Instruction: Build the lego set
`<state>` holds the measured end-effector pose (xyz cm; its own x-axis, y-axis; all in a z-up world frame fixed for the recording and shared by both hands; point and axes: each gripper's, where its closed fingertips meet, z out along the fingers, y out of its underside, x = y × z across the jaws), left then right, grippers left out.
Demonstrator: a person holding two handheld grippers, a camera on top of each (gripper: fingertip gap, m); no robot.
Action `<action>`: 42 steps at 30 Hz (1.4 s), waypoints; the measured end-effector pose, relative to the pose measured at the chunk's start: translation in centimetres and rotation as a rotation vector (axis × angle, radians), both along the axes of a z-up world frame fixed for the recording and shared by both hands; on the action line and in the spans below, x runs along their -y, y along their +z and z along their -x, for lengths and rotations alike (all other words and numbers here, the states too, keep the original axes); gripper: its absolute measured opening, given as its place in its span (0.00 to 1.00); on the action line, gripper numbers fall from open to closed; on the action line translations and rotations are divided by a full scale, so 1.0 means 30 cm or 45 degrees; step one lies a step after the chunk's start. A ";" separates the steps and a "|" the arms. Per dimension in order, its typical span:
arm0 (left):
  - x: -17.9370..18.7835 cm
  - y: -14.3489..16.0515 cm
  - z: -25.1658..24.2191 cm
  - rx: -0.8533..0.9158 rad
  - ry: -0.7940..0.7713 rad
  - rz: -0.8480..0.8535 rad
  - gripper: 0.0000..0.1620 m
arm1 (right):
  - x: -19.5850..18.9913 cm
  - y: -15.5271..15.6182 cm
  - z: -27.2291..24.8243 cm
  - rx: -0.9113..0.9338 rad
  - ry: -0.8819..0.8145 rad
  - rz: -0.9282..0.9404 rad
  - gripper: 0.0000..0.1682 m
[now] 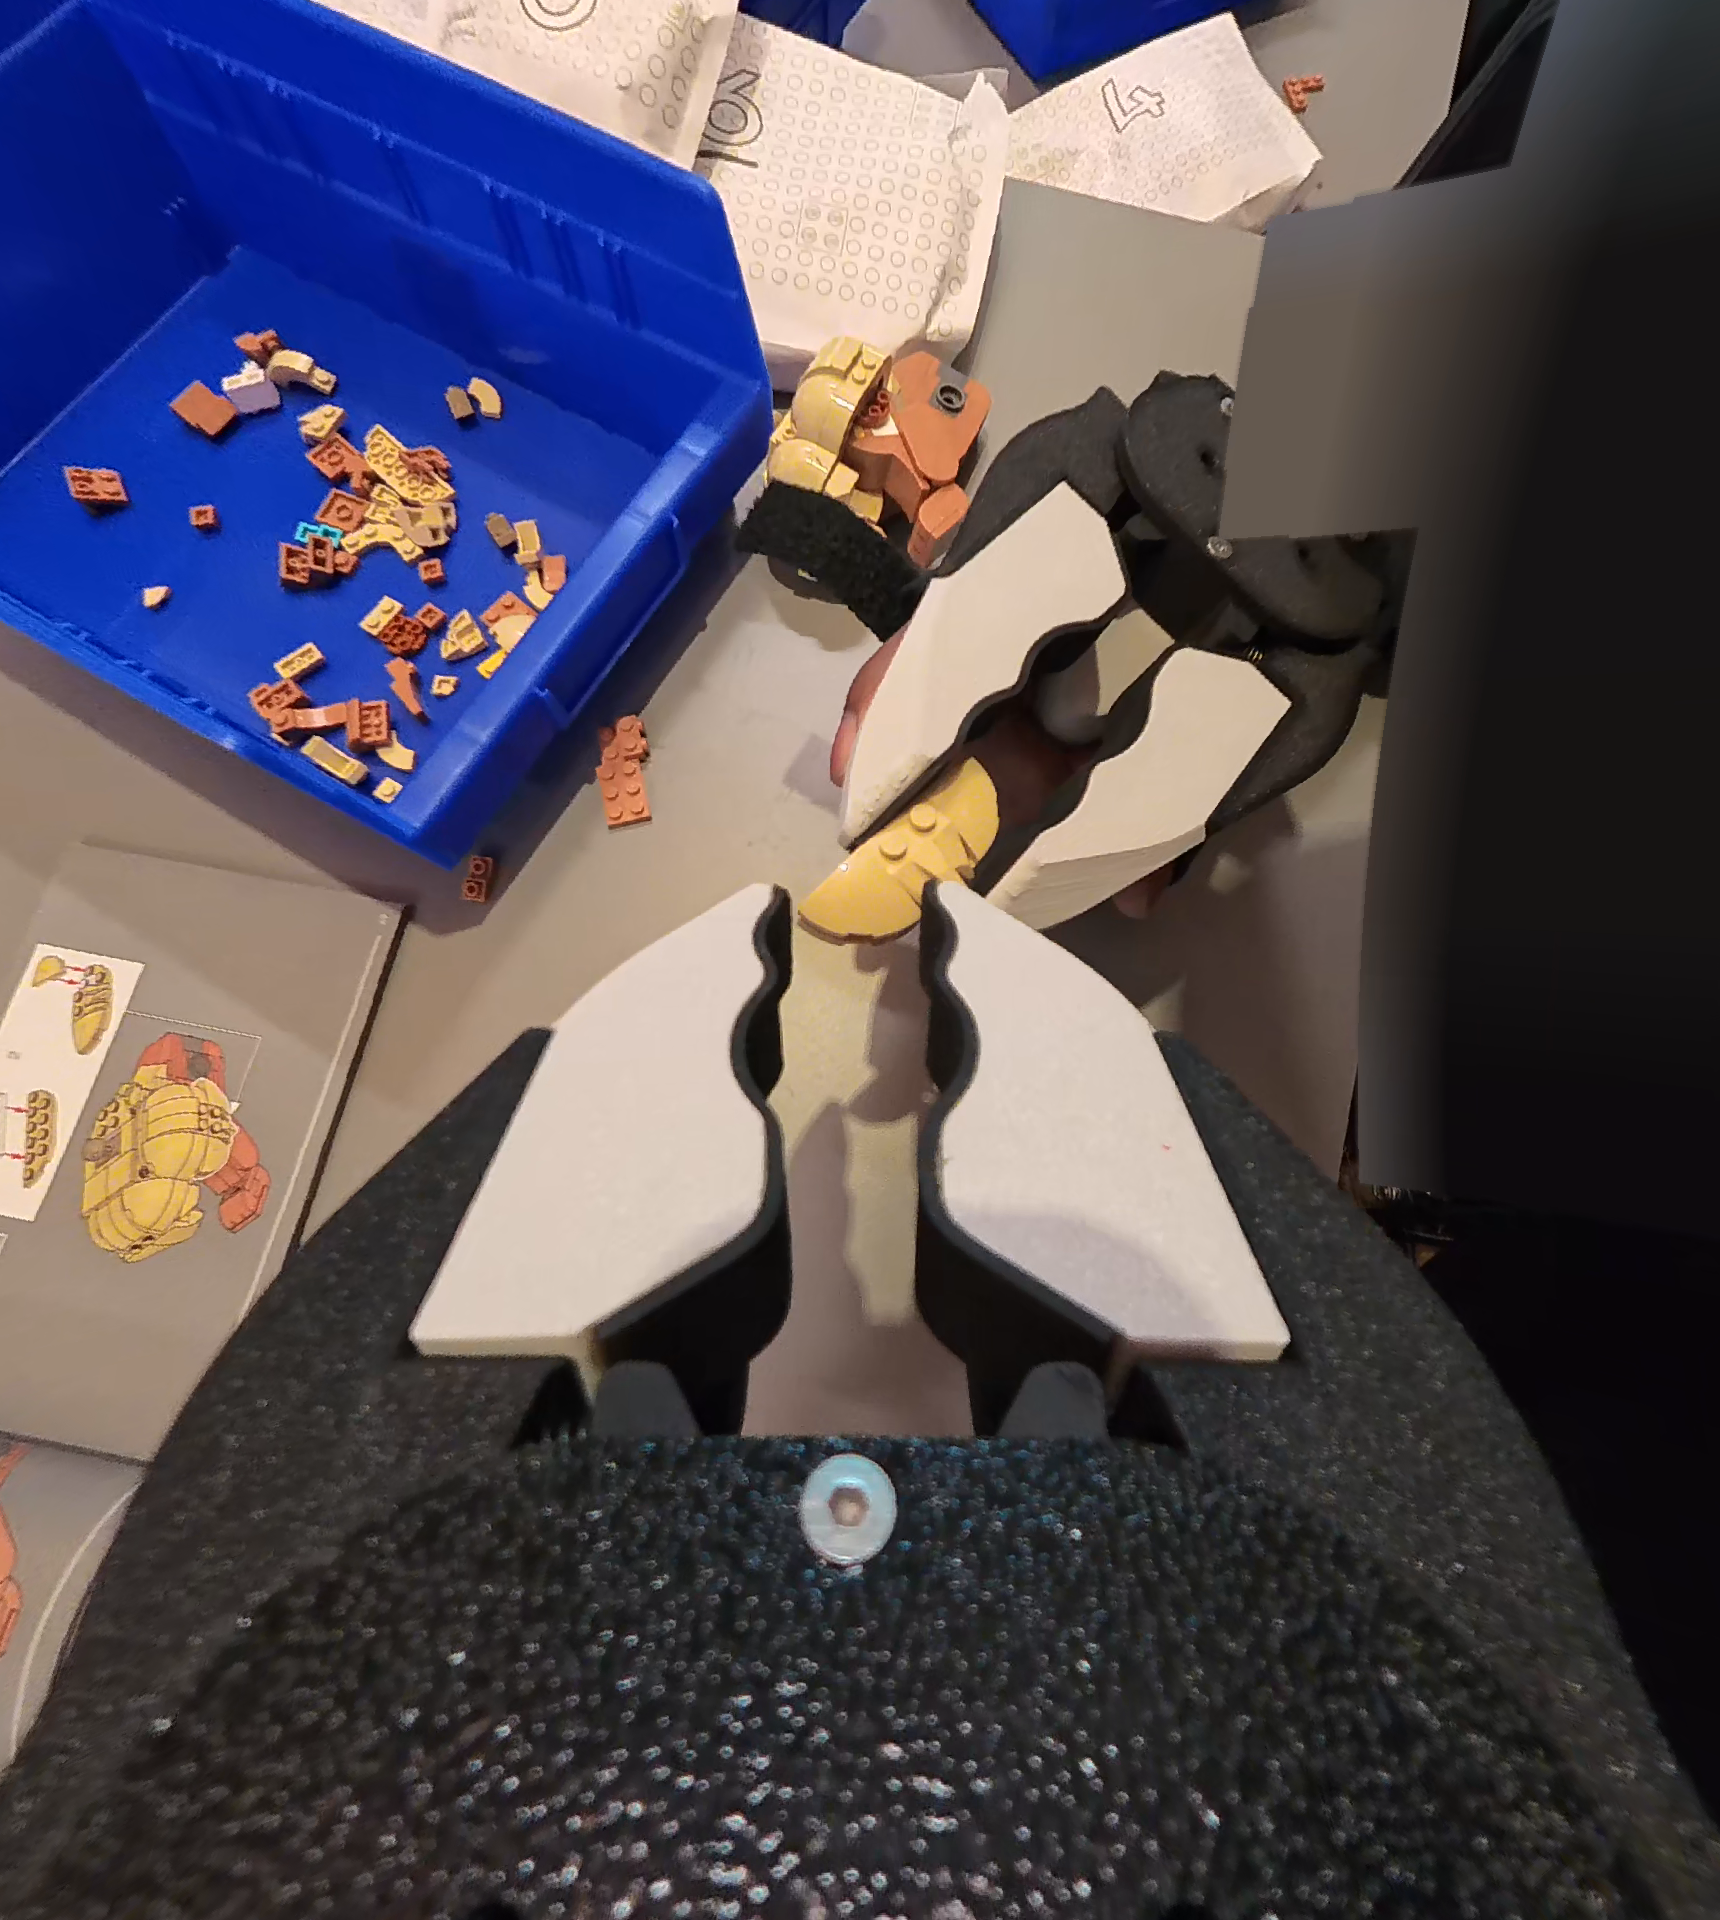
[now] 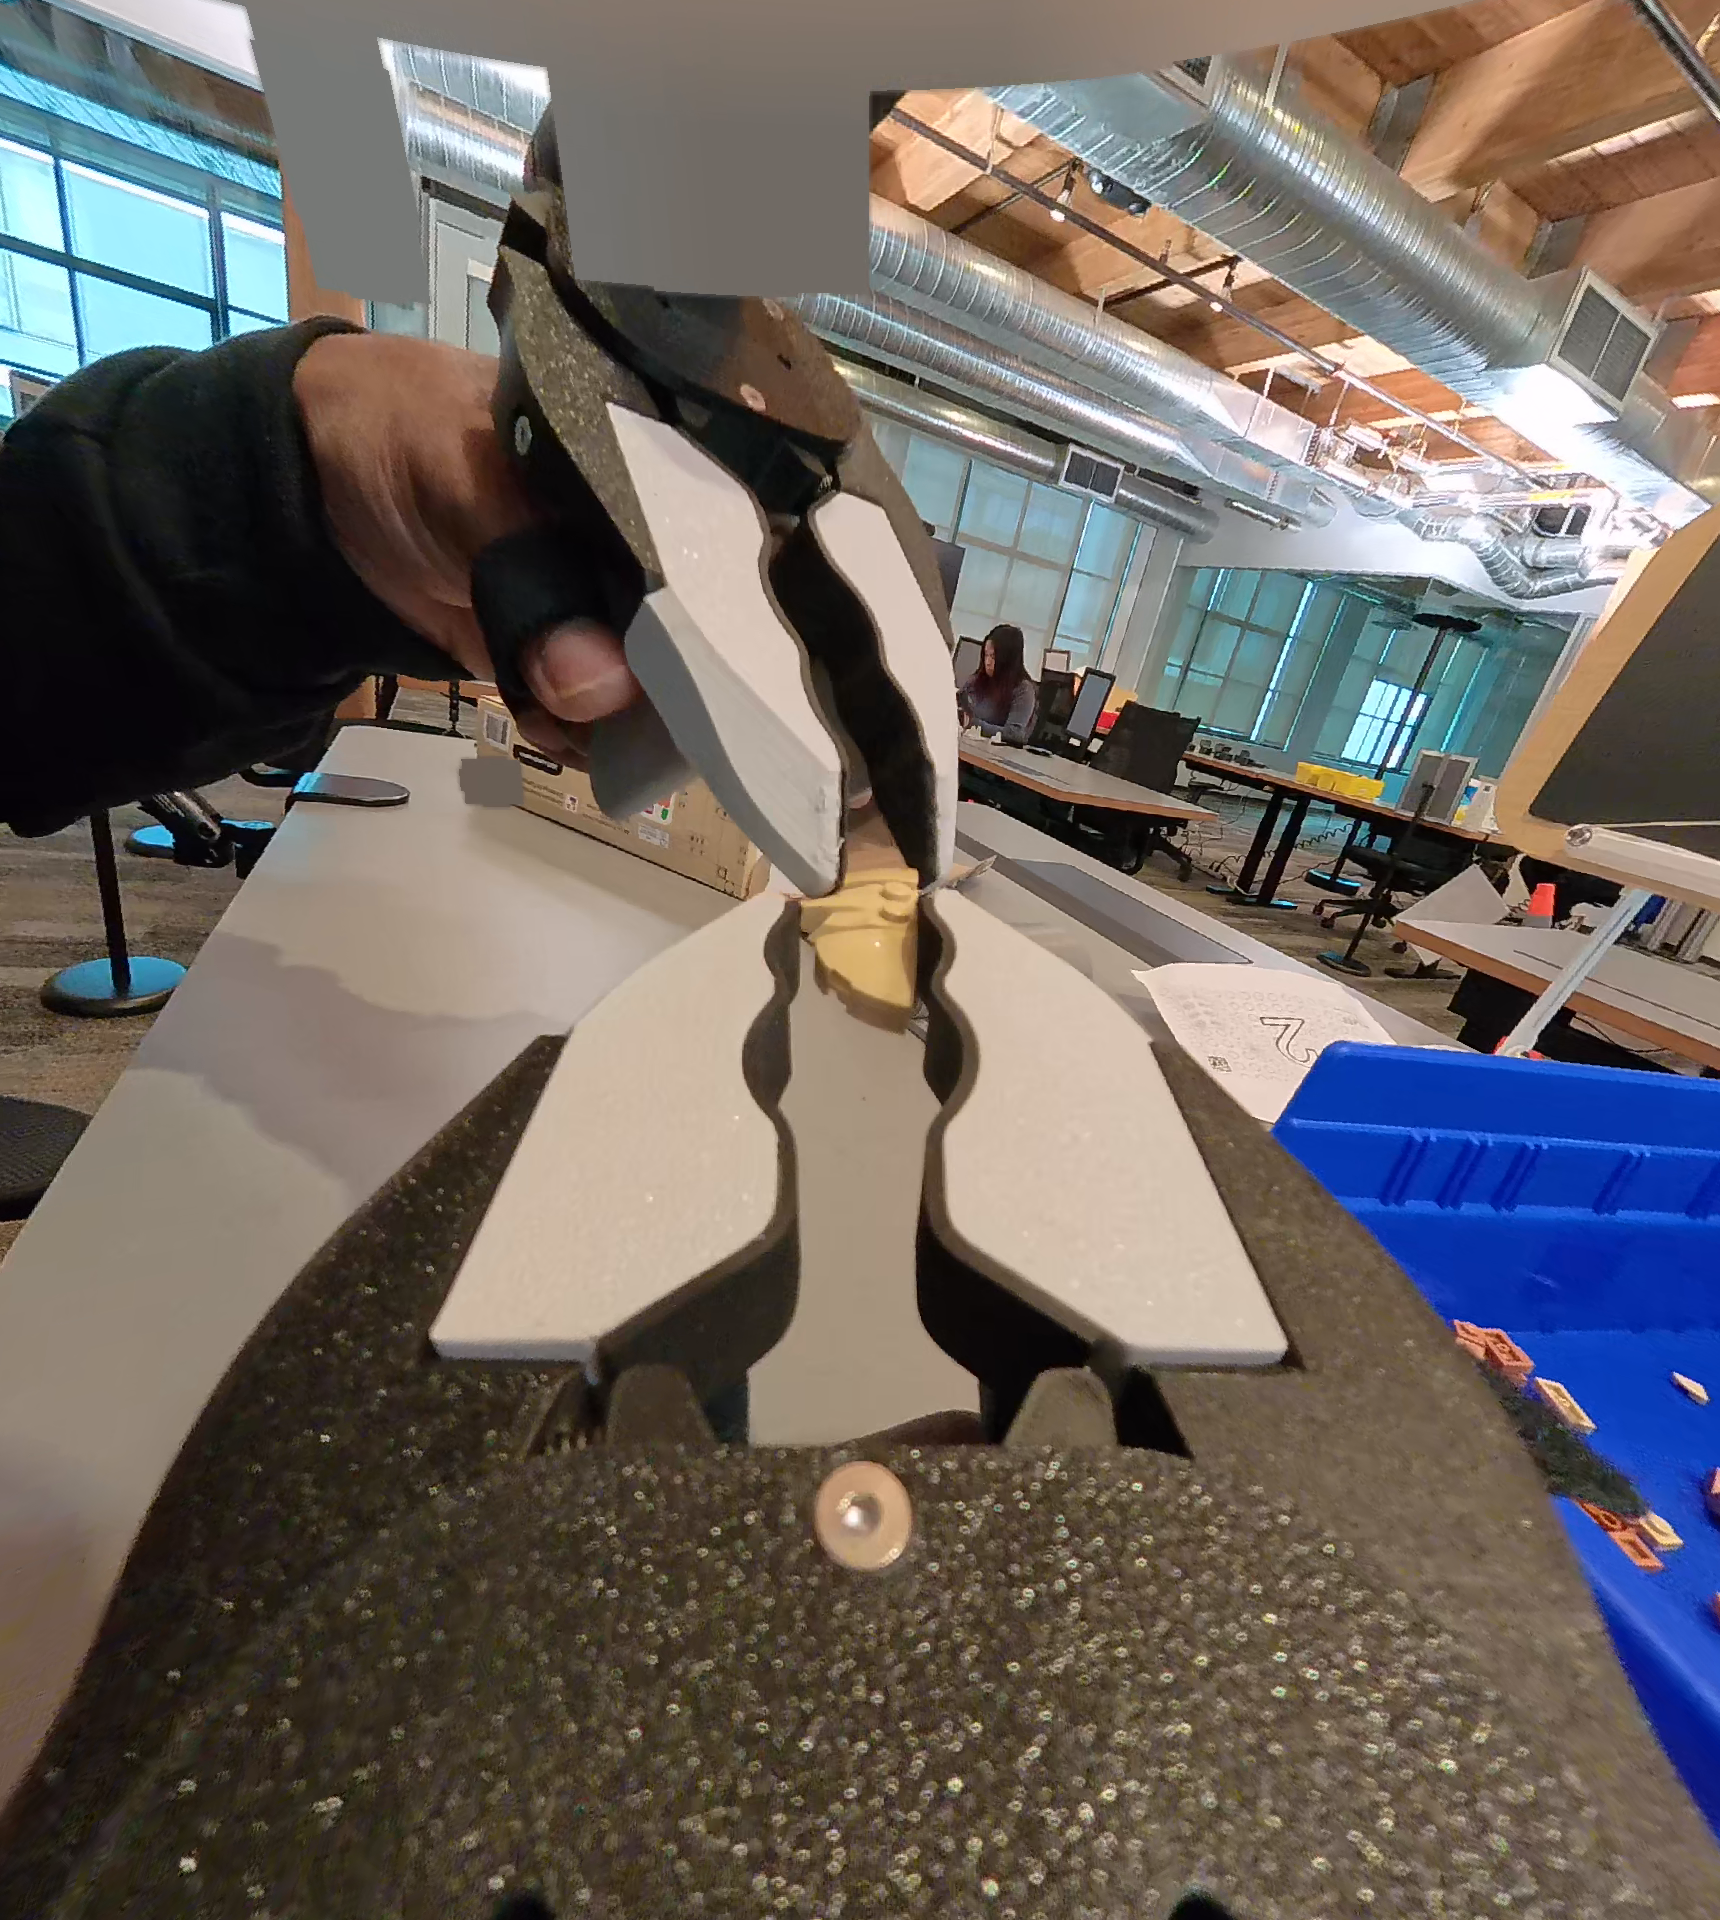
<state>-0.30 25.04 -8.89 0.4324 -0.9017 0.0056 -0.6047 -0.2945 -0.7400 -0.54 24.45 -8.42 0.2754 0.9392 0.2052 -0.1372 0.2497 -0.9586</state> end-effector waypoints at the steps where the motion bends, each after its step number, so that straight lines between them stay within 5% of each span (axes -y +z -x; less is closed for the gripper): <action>1: -0.001 0.000 0.000 -0.001 0.002 -0.001 0.15 | 0.000 0.000 0.000 -0.001 0.000 -0.001 0.12; 27: 0.007 0.024 -0.026 0.130 -0.055 0.023 0.20 | 0.003 0.012 -0.007 -0.031 0.021 0.020 0.12; 42: 0.004 0.016 0.054 -0.204 -0.544 -1.283 0.25 | -0.003 0.007 -0.004 -0.043 0.134 0.157 0.12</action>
<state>-1.91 24.94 -8.42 0.0144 -0.5372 -0.8434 -0.6230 0.6549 -0.4277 -0.41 24.55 -8.21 0.1790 0.9807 0.0790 -0.1887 0.1130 -0.9755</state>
